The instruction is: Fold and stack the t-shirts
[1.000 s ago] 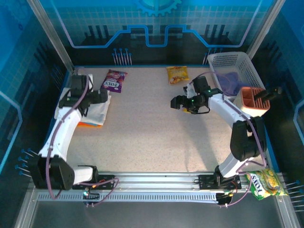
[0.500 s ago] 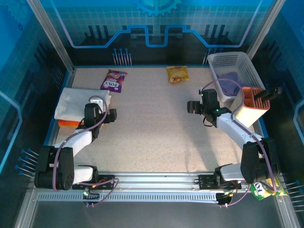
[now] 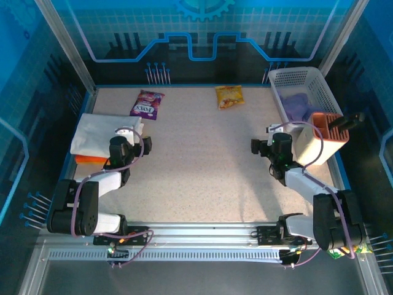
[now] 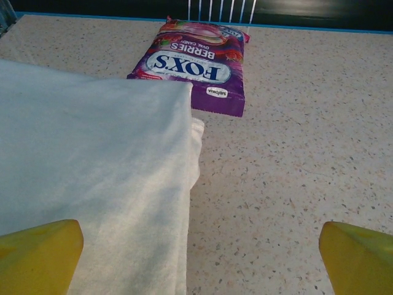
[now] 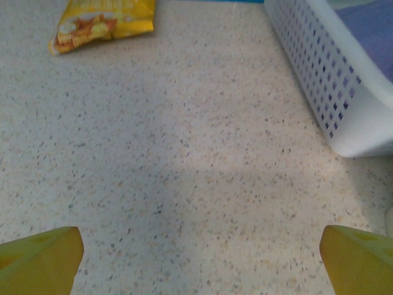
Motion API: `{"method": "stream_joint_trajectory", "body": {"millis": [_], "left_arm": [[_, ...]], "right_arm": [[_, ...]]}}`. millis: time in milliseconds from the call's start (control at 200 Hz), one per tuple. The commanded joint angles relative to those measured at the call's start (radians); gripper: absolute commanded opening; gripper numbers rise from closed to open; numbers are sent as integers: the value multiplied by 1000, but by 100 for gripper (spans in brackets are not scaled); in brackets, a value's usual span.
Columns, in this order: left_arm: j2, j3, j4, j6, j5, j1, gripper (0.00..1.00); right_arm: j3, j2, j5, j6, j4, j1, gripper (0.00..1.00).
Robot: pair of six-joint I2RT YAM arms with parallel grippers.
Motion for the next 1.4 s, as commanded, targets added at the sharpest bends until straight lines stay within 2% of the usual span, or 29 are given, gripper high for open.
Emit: {"method": "stream_joint_trajectory", "body": {"millis": [0,120,260,370,410,455,510,560,610,846,991,1396], "left_arm": [[-9,-16,79,-19,32,-1,99],[0,-40,143,-7,46,-1,99],[108,-97,366,-3,47,2,99],[179,-100,433,-1,45,0,99],[204,-97,467,0,33,1,99],[189,-78,398,-11,16,2,99],[194,-48,356,-14,2,2,99],[189,-21,295,-21,-22,2,99],[194,-27,316,-21,-25,0,99],[193,-25,310,-21,-23,0,99],[193,-23,308,-19,-22,0,99],[193,-23,307,-19,-22,-1,99]], "right_arm": [[-82,57,-62,-15,300,-41,100],[-67,111,-105,-79,369,-50,100],[-108,164,-165,-85,497,-78,100],[-149,297,-199,-68,719,-99,100],[-130,274,-203,-73,644,-96,100],[-85,278,-172,-73,563,-90,100],[-85,284,-109,-92,569,-57,100],[-82,281,-105,-92,563,-56,100],[-83,282,-99,-93,563,-55,100],[-78,284,-101,-99,558,-51,100],[-70,284,-174,-125,538,-49,100],[-69,284,-166,-123,537,-50,100]]}}
